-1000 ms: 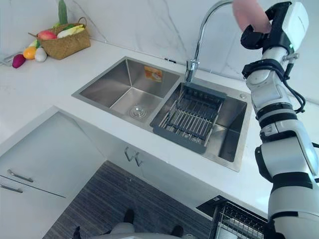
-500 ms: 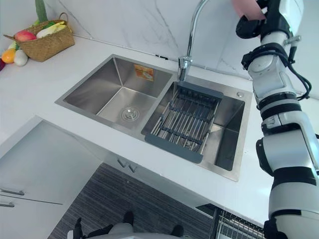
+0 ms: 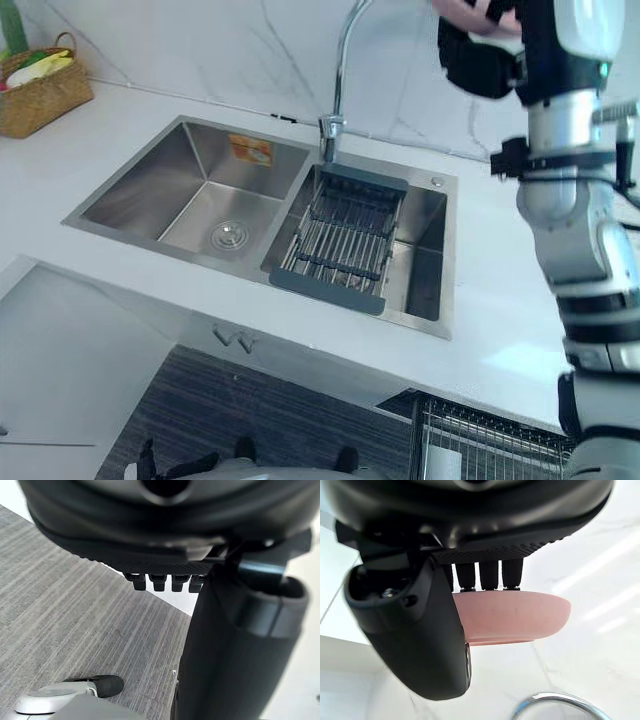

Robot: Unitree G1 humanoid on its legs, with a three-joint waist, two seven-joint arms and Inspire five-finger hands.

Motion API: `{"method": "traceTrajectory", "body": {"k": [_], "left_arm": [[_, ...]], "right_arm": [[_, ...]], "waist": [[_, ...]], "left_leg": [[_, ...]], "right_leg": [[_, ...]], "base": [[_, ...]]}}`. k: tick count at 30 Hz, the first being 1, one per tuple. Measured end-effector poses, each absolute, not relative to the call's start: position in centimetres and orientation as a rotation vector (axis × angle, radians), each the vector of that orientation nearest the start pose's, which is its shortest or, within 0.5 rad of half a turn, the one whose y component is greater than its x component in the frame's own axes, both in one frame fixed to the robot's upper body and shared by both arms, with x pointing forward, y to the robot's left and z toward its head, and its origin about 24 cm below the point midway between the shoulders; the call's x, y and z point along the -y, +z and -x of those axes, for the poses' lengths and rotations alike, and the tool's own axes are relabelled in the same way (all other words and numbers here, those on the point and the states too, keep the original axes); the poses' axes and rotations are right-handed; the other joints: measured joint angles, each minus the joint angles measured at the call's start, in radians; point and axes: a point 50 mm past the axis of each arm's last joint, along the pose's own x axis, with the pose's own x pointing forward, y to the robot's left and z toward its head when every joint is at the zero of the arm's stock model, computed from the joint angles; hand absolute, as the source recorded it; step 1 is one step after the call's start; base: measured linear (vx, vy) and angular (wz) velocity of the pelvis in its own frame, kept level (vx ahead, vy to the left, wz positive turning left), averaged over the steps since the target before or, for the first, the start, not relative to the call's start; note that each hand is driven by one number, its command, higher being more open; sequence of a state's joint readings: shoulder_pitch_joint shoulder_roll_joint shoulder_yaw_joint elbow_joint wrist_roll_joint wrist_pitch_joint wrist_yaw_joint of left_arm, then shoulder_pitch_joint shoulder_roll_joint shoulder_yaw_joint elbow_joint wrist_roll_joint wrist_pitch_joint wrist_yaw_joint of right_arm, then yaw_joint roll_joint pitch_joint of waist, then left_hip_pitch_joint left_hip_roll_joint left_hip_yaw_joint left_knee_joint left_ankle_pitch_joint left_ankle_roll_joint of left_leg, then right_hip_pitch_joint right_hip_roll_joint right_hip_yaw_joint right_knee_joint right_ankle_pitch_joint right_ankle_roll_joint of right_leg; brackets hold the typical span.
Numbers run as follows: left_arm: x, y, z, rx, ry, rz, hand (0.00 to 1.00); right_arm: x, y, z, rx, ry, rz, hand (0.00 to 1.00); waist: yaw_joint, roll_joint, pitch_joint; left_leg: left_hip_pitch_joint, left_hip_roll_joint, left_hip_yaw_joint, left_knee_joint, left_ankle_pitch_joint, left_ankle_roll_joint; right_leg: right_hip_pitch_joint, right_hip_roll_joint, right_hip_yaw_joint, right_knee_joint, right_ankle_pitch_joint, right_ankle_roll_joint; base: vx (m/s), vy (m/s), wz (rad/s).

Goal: Walk over to the sink, pick up the cup, carry it to the dishwasher, place the cup inside the dishwasher, then close the dishwasher door

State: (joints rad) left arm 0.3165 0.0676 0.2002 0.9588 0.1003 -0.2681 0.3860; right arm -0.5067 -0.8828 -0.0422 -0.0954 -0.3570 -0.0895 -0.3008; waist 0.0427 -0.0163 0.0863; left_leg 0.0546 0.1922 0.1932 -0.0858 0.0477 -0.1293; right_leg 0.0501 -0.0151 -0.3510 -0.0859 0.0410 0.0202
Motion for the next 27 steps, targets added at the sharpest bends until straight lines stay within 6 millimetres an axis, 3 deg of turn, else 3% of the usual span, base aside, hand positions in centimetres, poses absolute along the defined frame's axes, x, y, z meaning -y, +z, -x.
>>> {"method": "traceTrajectory", "body": {"k": [5, 14, 16, 19, 23, 25, 27], "left_arm": [[-23.2, -14.8, -3.0, -0.981, 0.599, -0.283, 1.0], [-23.0, -14.8, -3.0, -0.979, 0.569, -0.327, 1.0], [-22.8, -14.8, -2.7, -0.984, 0.568, -0.328, 1.0], [-22.5, -14.8, -2.3, -0.988, 0.566, -0.329, 1.0], [-22.5, -14.8, -3.3, -0.974, 0.535, -0.314, 1.0], [-22.5, -14.8, -4.0, -0.968, 0.509, -0.304, 1.0], [-23.0, -14.6, -4.4, -0.956, 0.515, -0.31, 1.0]], "right_arm": [[25.2, 26.3, -27.0, 0.803, -0.389, 1.105, 0.0], [27.4, 25.7, -23.2, 0.797, -0.536, 1.046, 0.0], [27.6, 25.1, -23.2, 0.768, -0.54, 1.029, 0.0], [27.8, 23.5, -23.0, 0.711, -0.532, 1.007, 0.0], [28.6, 21.9, -22.3, 0.65, -0.575, 0.959, 0.0], [28.8, 21.2, -22.2, 0.608, -0.594, 0.927, 0.0], [29.0, 20.3, -21.7, 0.579, -0.621, 0.894, 0.0]], "waist": [[-0.032, -0.001, -0.017], [-0.062, -0.001, -0.044], [-0.06, 0.0, -0.044], [-0.055, 0.001, -0.045], [-0.075, 0.002, -0.039], [-0.091, 0.003, -0.023], [-0.09, -0.023, -0.008]], "left_leg": [[0.01, 0.0, 0.017, 0.0, -0.001, 0.001], [0.016, 0.0, 0.048, 0.0, -0.004, 0.001], [0.035, 0.001, 0.064, 0.016, -0.024, 0.003], [0.024, 0.009, 0.033, 0.13, -0.12, 0.01], [0.048, -0.017, 0.031, 0.112, -0.136, 0.017], [0.076, -0.034, 0.024, 0.125, -0.174, 0.03], [0.078, -0.046, 0.067, 0.17, -0.192, 0.039]], "right_leg": [[-0.002, 0.0, 0.02, -0.001, 0.005, 0.0], [-0.013, 0.003, 0.054, 0.003, 0.011, -0.006], [-0.016, 0.01, 0.098, 0.007, 0.014, -0.006], [-0.039, 0.019, 0.218, 0.024, 0.032, -0.006], [-0.109, 0.017, 0.337, 0.067, 0.054, 0.007], [-0.125, 0.011, 0.392, 0.093, 0.06, 0.021], [-0.122, -0.01, 0.381, 0.069, 0.044, 0.015]], "base": [[0.0, 0.02, -0.12], [0.04, 0.017, -0.1], [0.02, 0.025, -0.6], [0.02, 0.04, -1.09], [-0.02, 0.073, -1.05], [-0.06, 0.116, -0.8], [-0.16, 0.138, -0.66]]}}
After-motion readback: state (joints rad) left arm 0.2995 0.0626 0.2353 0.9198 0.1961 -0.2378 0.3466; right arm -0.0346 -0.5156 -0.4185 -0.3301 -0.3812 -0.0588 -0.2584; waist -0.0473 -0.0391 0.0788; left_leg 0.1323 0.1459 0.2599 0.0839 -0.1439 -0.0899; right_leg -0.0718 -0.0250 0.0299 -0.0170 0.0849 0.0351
